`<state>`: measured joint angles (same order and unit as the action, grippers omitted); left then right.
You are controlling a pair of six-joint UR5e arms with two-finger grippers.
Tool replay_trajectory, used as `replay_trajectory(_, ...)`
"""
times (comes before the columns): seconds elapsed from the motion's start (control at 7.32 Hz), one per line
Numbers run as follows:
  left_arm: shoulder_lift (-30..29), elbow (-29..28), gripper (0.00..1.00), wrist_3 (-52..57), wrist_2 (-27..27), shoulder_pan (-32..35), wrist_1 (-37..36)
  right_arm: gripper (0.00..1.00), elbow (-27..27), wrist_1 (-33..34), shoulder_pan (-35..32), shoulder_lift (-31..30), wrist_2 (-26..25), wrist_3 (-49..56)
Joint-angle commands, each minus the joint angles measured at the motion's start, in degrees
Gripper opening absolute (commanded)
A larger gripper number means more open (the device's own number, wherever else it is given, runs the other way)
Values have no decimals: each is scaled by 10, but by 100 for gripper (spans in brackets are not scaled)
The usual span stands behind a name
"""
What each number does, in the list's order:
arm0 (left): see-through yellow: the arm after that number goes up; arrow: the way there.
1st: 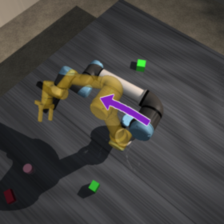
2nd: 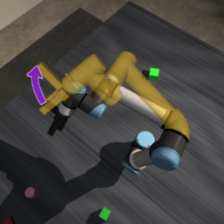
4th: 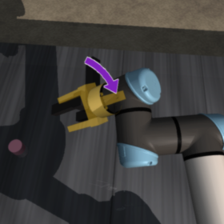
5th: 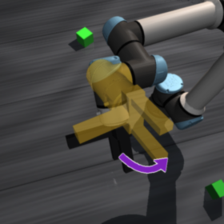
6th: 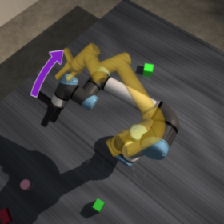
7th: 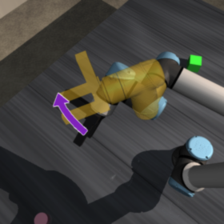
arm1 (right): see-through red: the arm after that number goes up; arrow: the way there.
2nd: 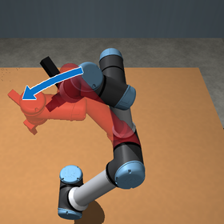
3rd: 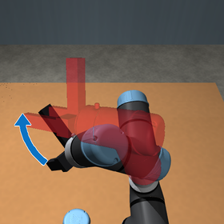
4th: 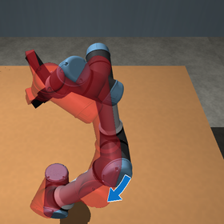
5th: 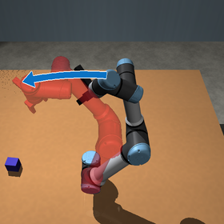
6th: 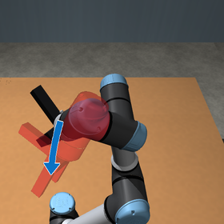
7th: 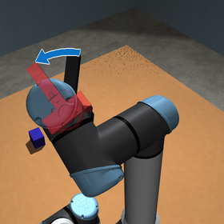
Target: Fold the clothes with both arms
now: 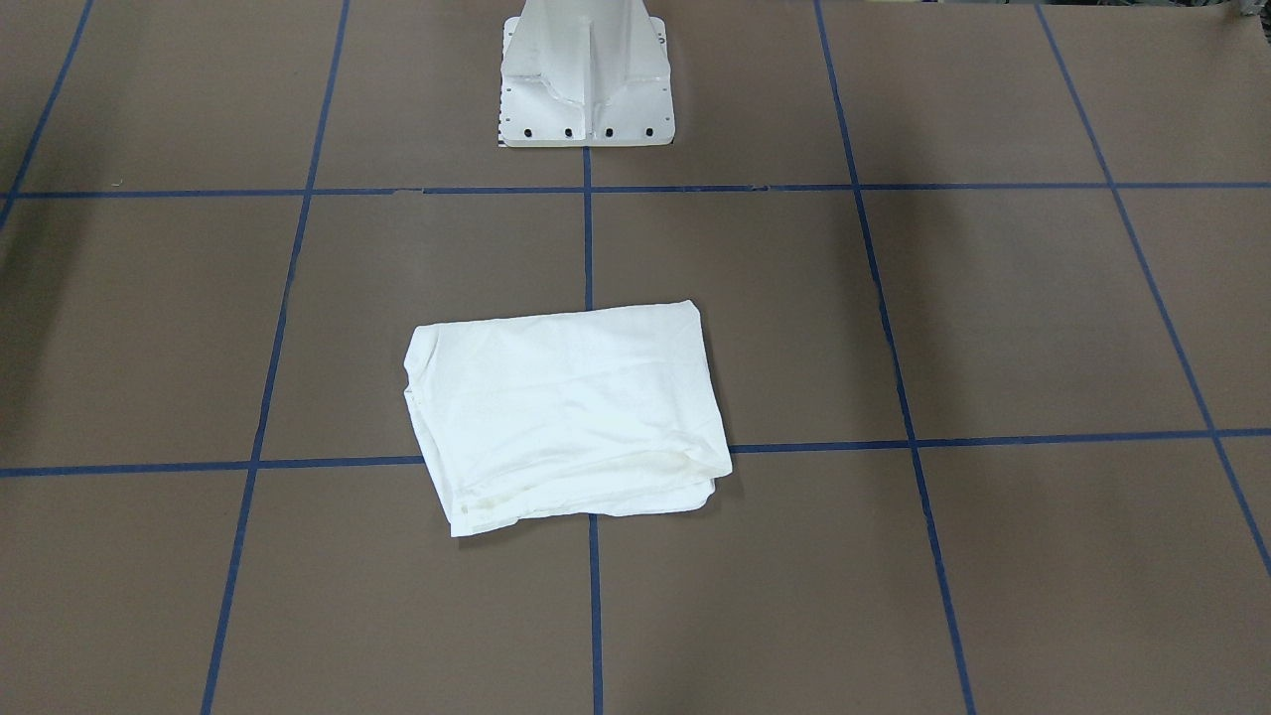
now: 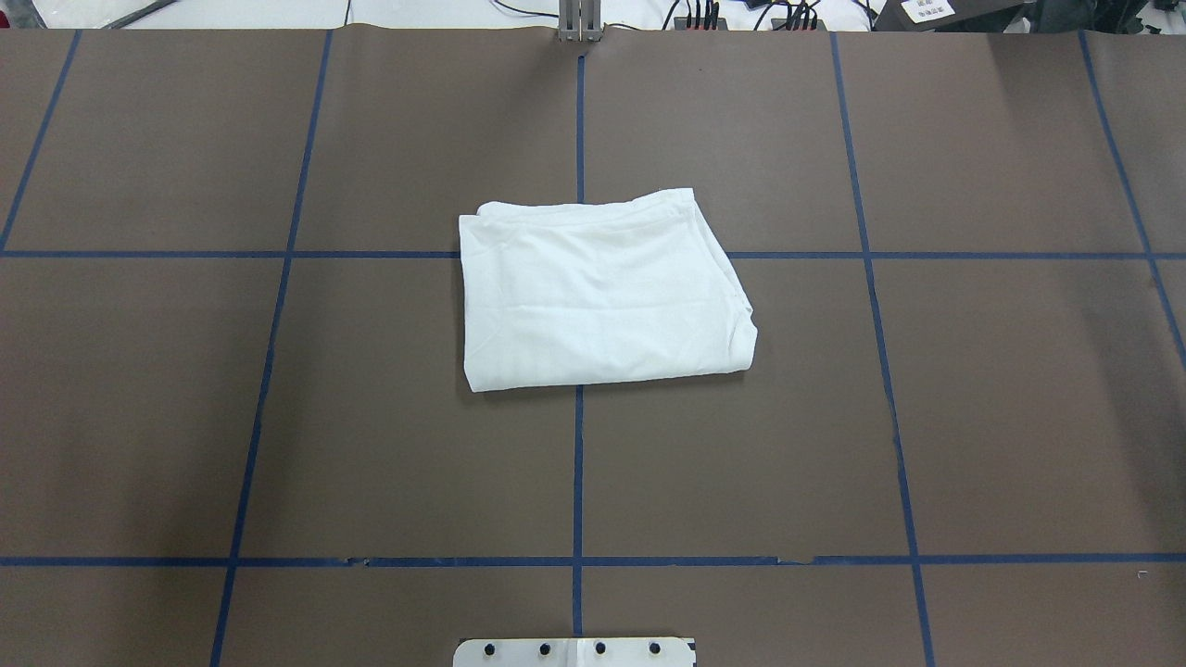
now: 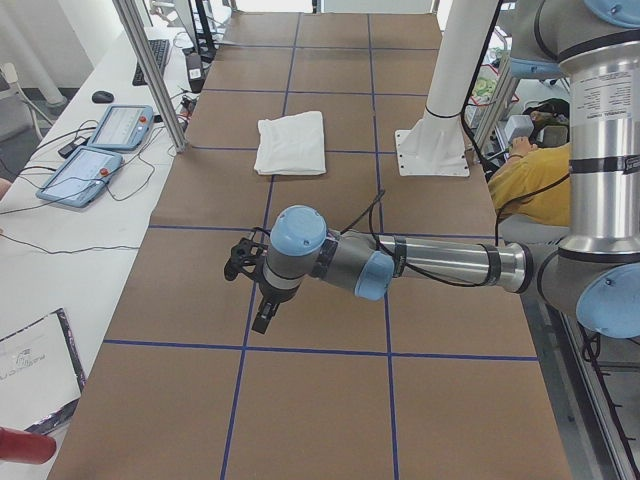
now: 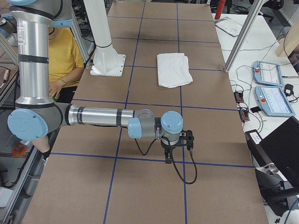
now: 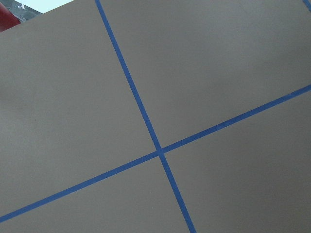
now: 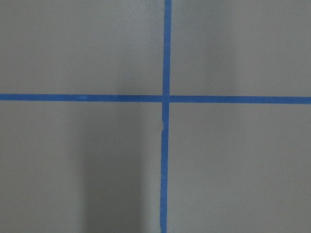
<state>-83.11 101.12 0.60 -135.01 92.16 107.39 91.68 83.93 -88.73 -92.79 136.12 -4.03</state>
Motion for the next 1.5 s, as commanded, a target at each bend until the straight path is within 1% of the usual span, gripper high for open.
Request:
replay_trajectory(0.0, 5, 6, 100, -17, 1, 0, -1, 100, 1, 0, 0, 2, -14, 3)
replay_trajectory(0.14, 8, 7, 100, -16, 4, 0, -1, 100, 1, 1, 0, 7, -24, 3)
replay_trajectory(0.27, 3, -7, 100, -16, 5, -1, 0, 100, 1, 3, 0, 12, -24, 4)
replay_trajectory(0.68, 7, -15, 100, -16, -2, -2, 0, 100, 22, 7, -7, 9, -15, 4)
replay_trajectory(0.82, 7, -12, 100, -16, -2, -1, 1, 100, 38, 48, -4, 14, -19, 3)
replay_trajectory(0.96, 8, -7, 100, -16, -2, -1, 0, 100, 54, 75, 0, 9, -23, 4)
replay_trajectory(1.37, 5, -12, 100, -17, -2, -1, 0, 100, 54, 72, 10, 8, -15, -1)
